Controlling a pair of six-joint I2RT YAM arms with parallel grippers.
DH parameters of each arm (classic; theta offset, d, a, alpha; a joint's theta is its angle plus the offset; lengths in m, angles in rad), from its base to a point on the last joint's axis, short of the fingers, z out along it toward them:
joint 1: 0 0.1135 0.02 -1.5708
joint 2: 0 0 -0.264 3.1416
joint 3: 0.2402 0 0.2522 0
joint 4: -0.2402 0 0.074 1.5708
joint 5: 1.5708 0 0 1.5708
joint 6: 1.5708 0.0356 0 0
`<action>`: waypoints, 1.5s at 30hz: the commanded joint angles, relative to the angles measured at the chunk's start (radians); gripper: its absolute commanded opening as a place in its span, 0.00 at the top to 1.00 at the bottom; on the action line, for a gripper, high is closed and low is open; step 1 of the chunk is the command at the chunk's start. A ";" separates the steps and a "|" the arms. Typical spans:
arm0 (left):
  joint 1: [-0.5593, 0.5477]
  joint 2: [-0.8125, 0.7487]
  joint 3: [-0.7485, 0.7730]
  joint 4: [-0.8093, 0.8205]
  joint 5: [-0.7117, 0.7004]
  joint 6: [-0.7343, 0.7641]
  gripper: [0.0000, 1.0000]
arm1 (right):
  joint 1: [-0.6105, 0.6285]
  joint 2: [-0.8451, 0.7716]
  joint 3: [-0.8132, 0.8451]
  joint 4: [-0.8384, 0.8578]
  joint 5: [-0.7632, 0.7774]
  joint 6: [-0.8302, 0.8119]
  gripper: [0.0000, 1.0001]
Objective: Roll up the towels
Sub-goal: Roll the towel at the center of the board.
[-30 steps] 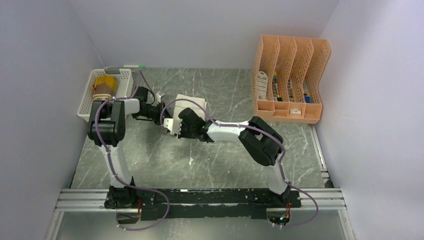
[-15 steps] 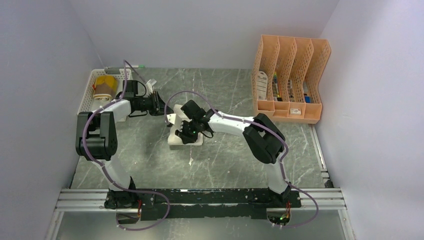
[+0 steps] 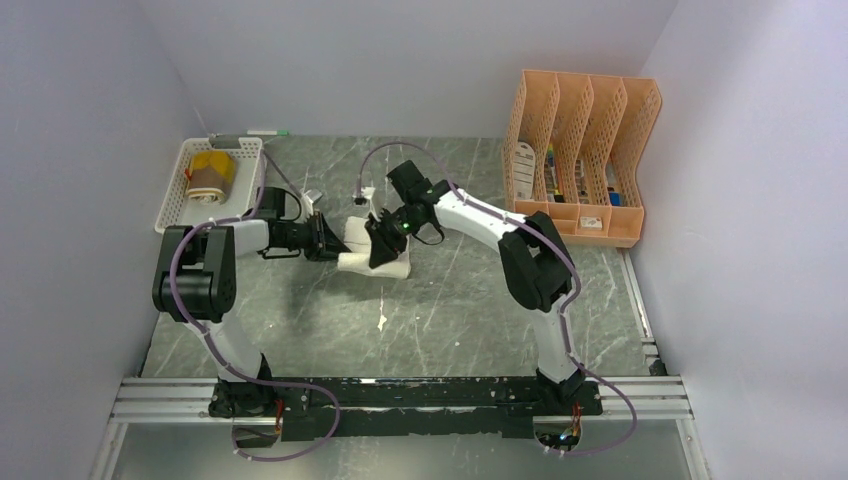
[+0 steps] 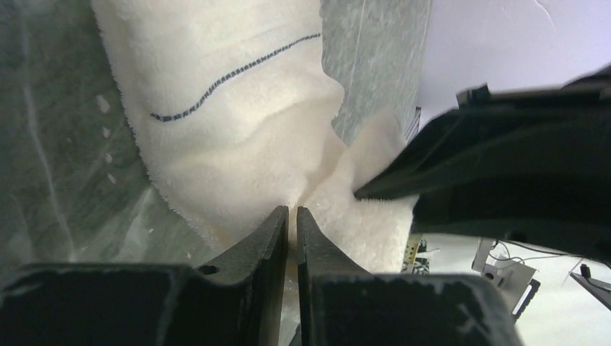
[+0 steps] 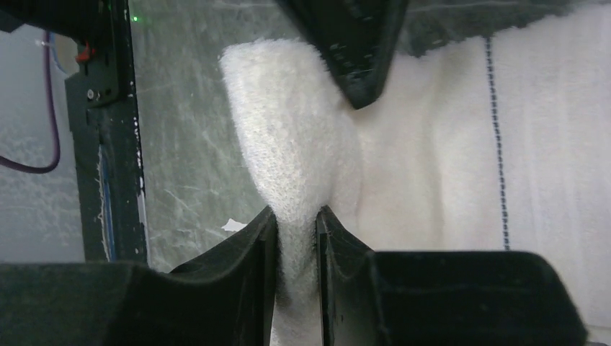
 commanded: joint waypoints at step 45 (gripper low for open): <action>-0.056 -0.289 -0.117 0.130 -0.046 -0.035 0.75 | -0.137 0.493 0.444 -0.182 -0.264 0.113 0.66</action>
